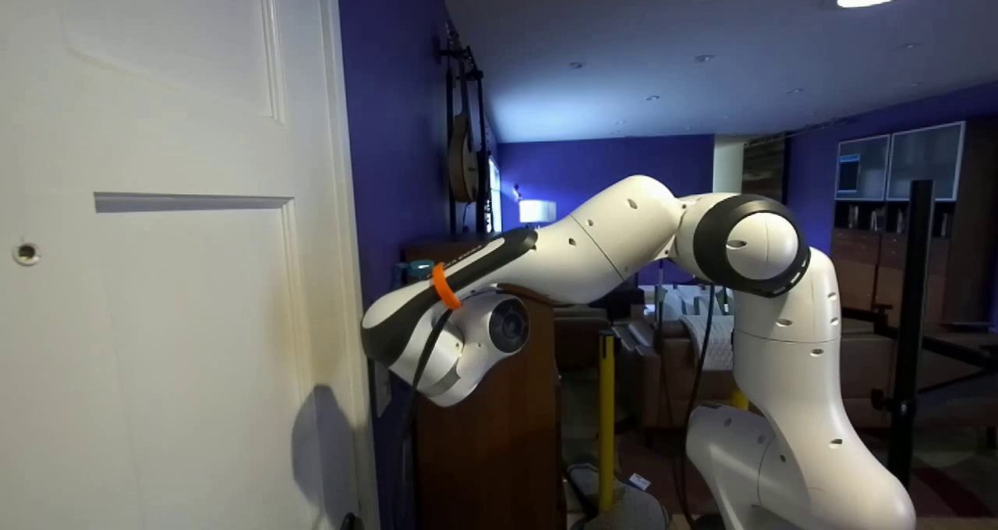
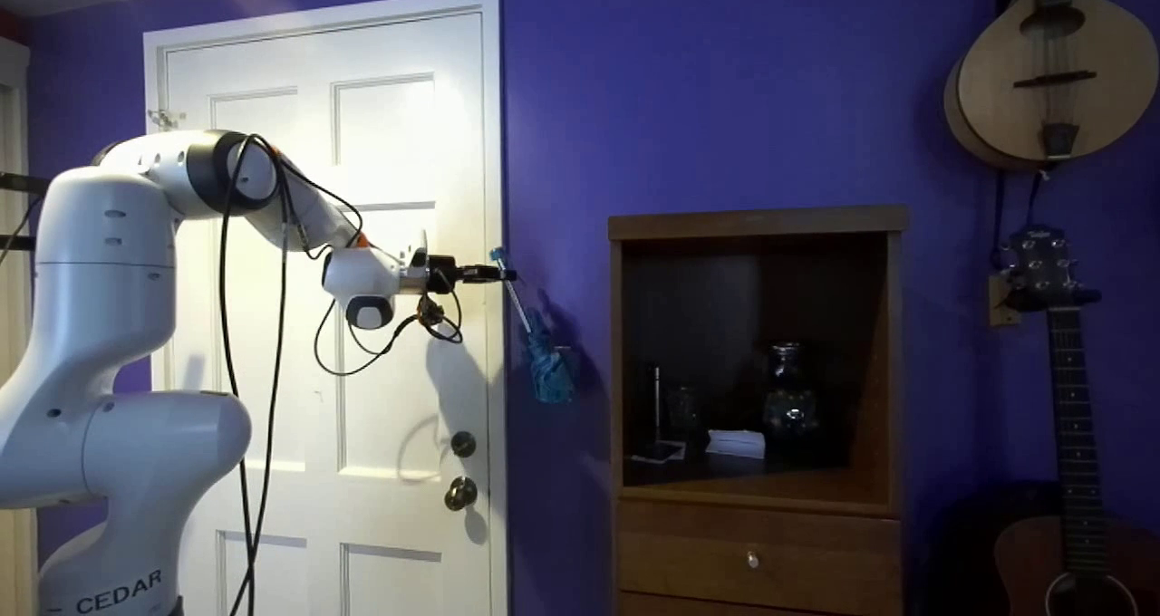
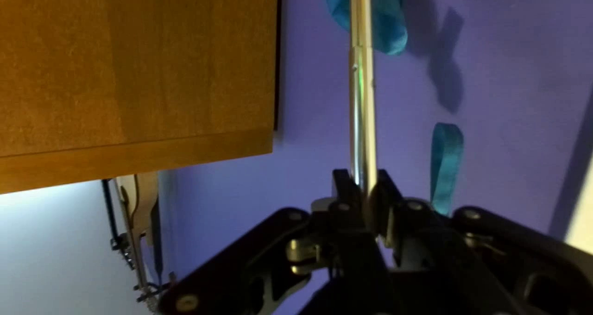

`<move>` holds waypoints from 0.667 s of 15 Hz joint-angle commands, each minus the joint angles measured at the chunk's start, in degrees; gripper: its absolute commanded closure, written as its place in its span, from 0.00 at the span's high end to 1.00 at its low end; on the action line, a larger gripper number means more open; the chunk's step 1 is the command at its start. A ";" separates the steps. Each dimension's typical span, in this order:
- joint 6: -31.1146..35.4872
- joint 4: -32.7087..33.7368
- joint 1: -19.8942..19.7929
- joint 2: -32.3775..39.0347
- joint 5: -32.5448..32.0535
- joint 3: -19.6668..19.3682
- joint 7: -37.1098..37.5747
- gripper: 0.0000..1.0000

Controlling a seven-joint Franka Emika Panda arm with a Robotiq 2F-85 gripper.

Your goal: Remove the umbrella from the door and put it on top of the cabinet

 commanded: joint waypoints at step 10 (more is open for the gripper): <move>1.12 7.64 -21.87 -1.99 -3.56 18.03 -0.66 0.04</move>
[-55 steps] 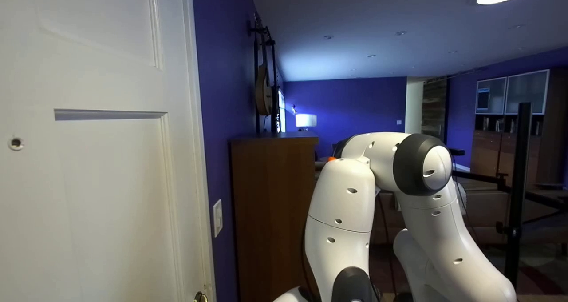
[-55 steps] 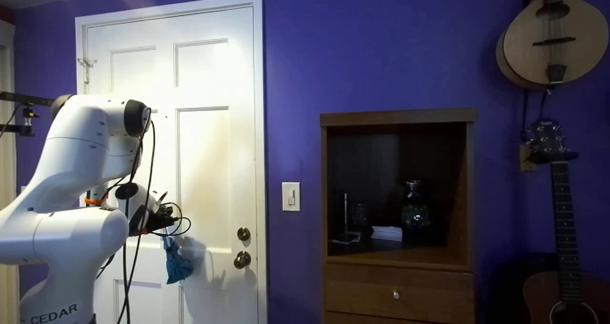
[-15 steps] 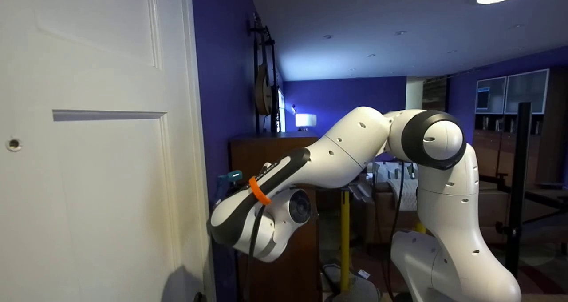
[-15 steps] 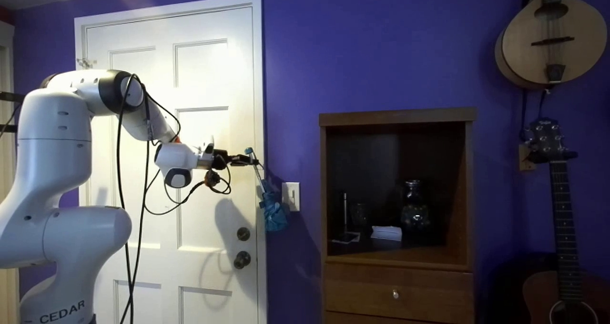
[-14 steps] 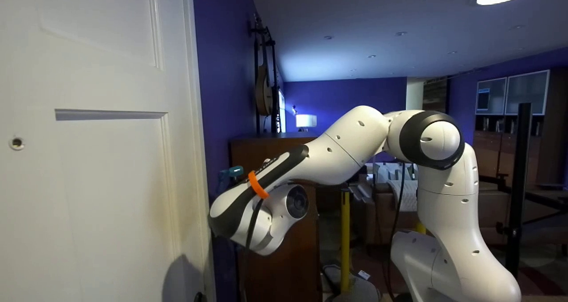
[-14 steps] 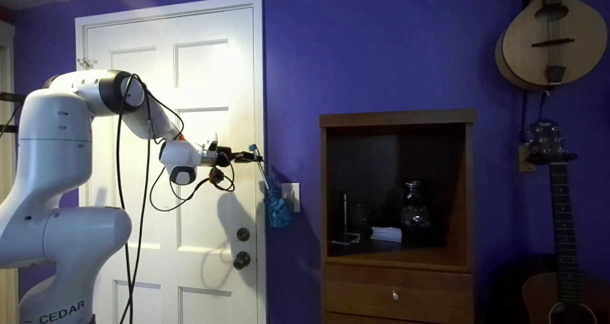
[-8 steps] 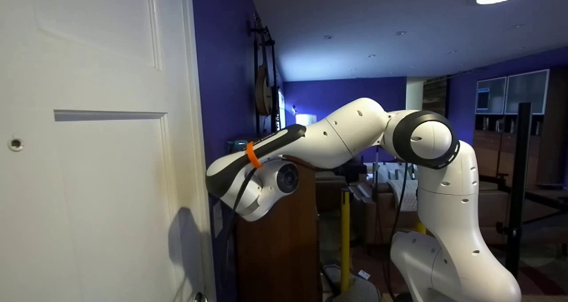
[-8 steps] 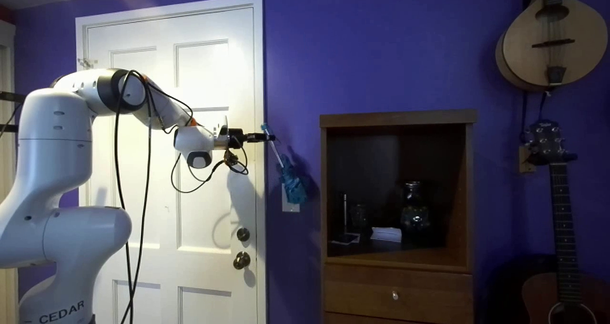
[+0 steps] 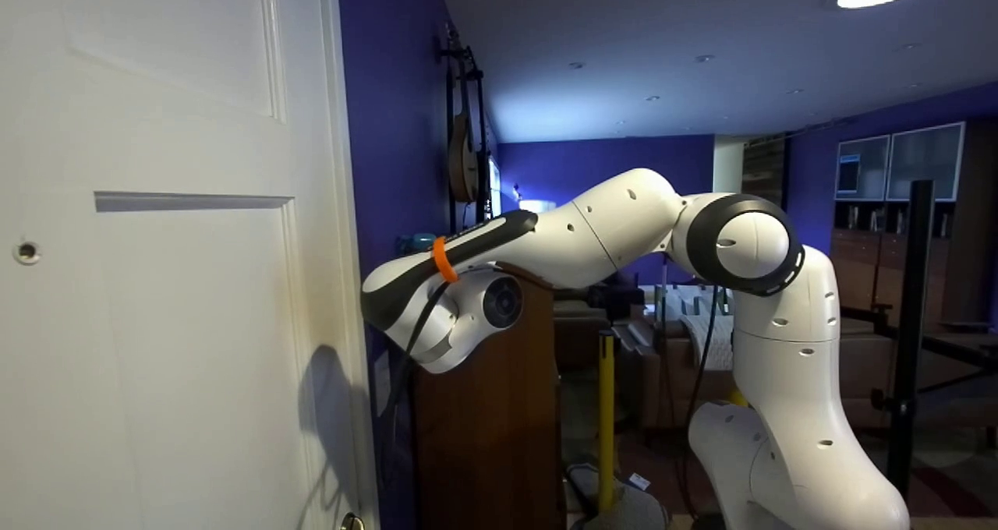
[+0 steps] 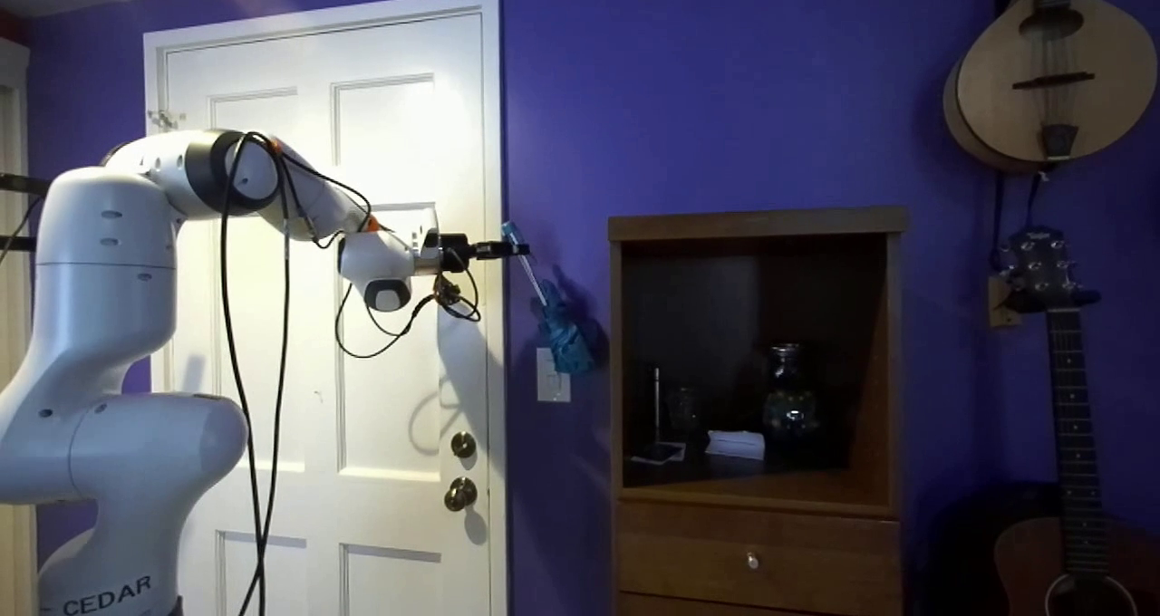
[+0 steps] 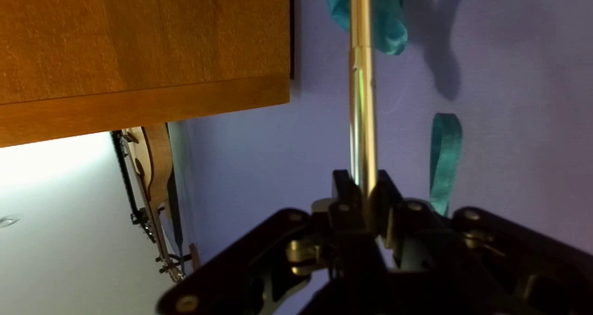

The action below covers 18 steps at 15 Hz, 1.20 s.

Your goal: Remove the umbrella from the door and put it on top of the cabinet

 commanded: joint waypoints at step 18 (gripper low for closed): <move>1.35 14.24 -38.60 -7.90 -11.83 33.63 0.68 0.04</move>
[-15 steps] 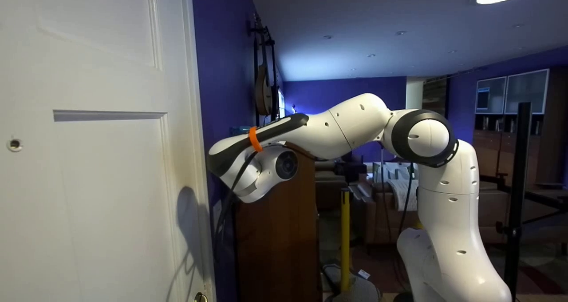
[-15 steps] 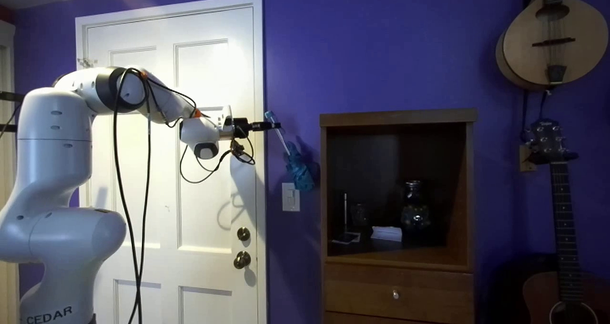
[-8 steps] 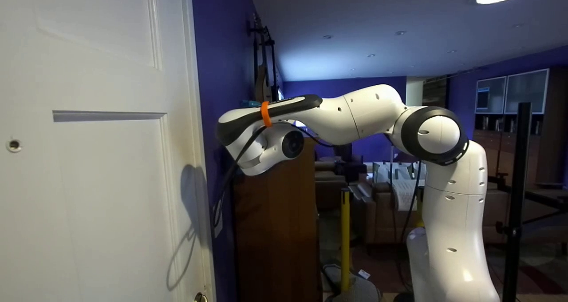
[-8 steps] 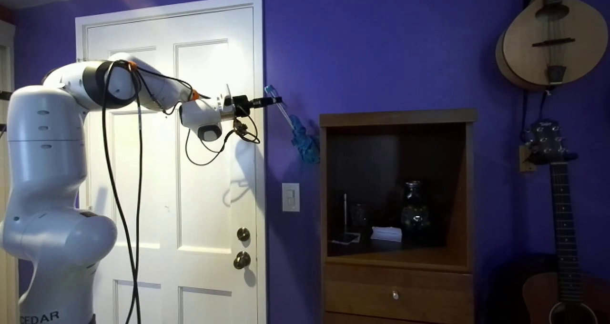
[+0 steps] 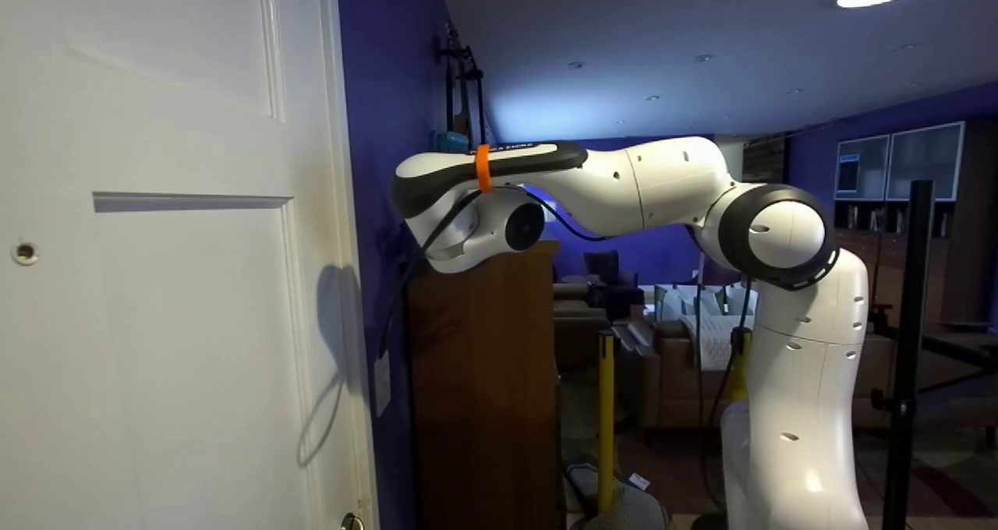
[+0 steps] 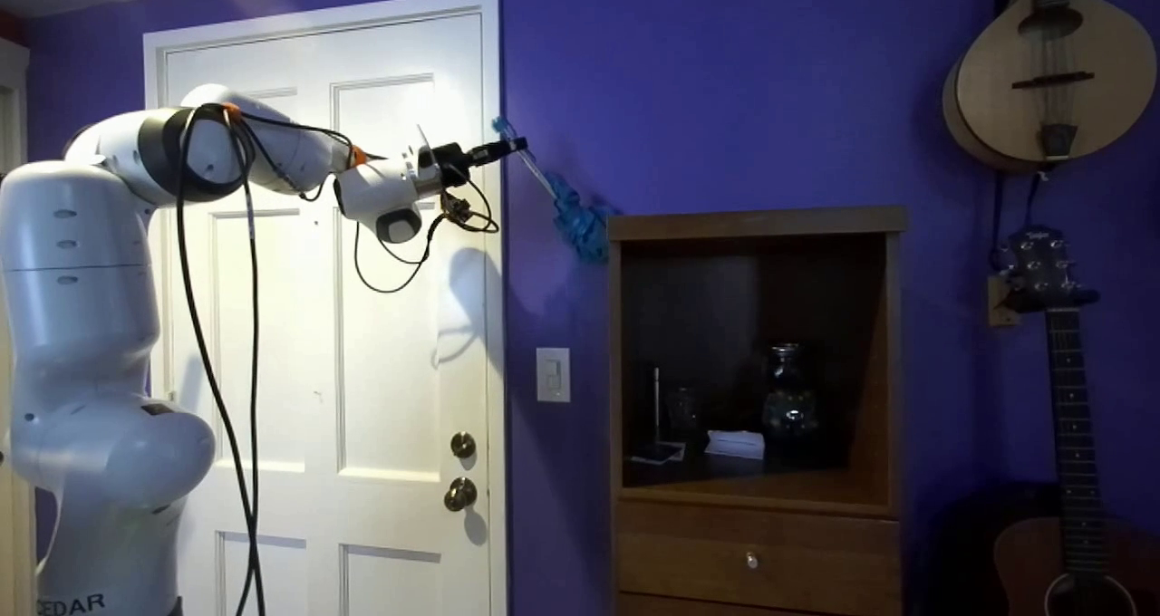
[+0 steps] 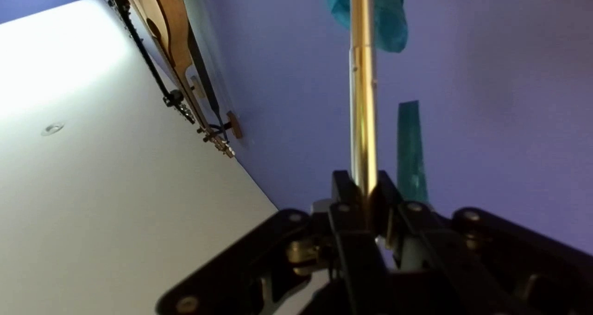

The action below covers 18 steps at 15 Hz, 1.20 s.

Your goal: Remove the umbrella from the door and put it on top of the cabinet

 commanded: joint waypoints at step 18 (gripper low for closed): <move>1.68 20.10 -11.85 11.73 -7.44 -5.81 -1.99 0.04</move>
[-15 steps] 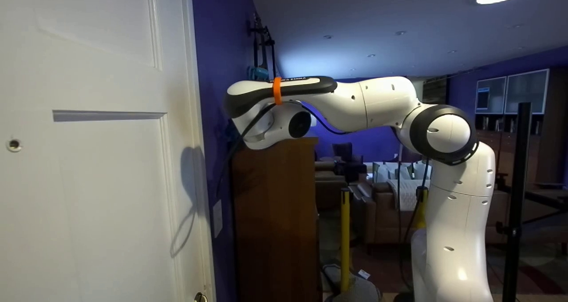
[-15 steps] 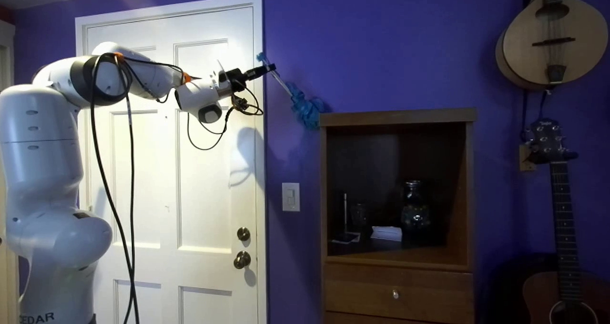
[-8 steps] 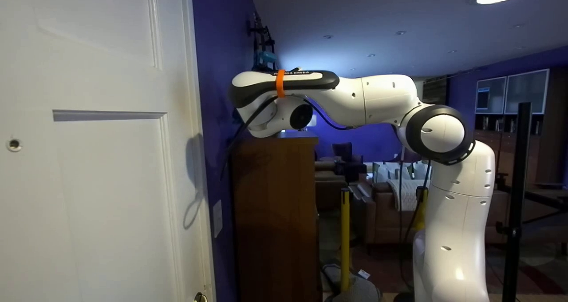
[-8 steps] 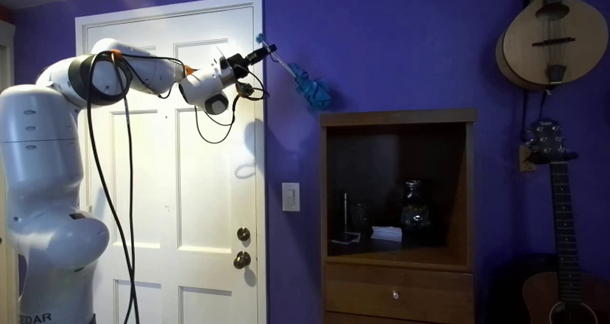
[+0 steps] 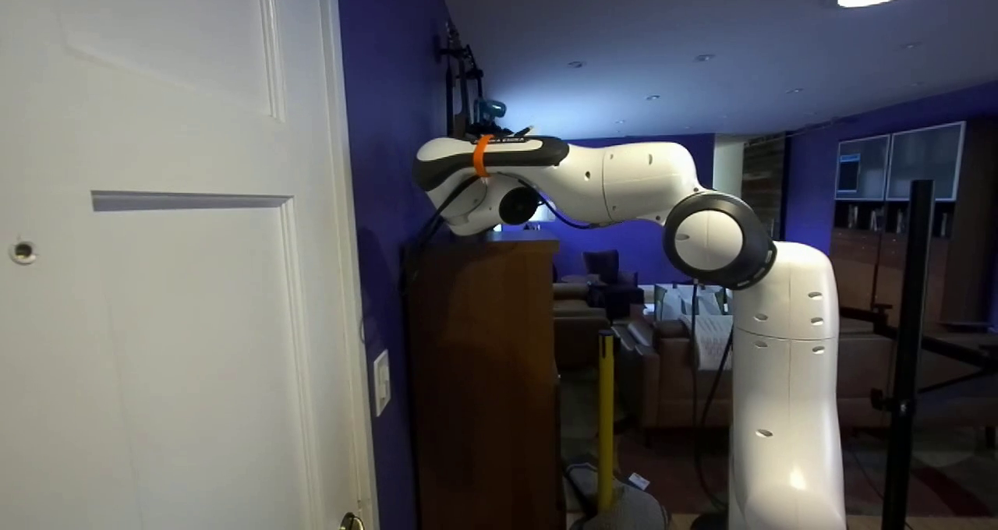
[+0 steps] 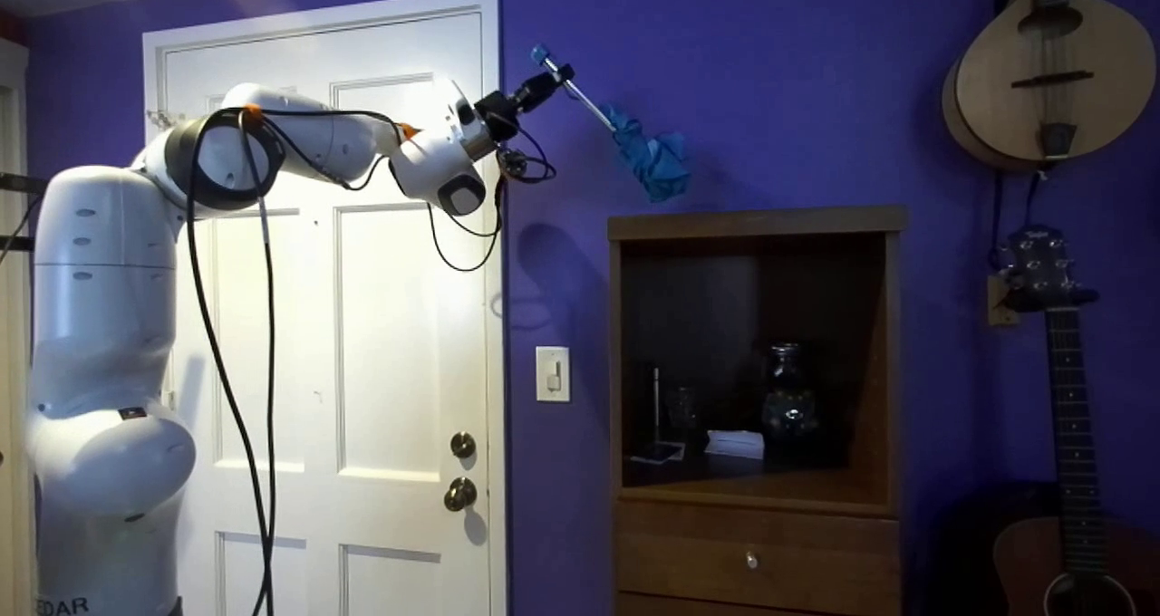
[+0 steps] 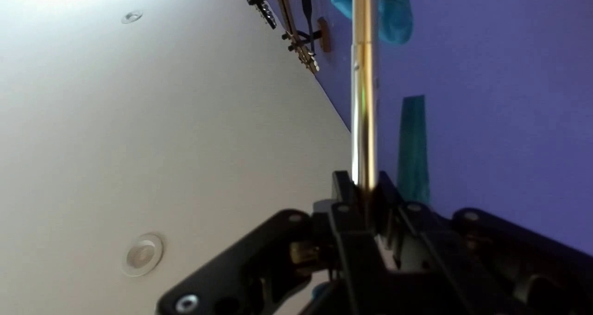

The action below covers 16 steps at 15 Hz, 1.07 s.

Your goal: Remove the umbrella from the door and put it on top of the cabinet

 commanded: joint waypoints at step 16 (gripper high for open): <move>1.26 3.19 3.89 9.90 5.60 -9.30 -4.26 0.42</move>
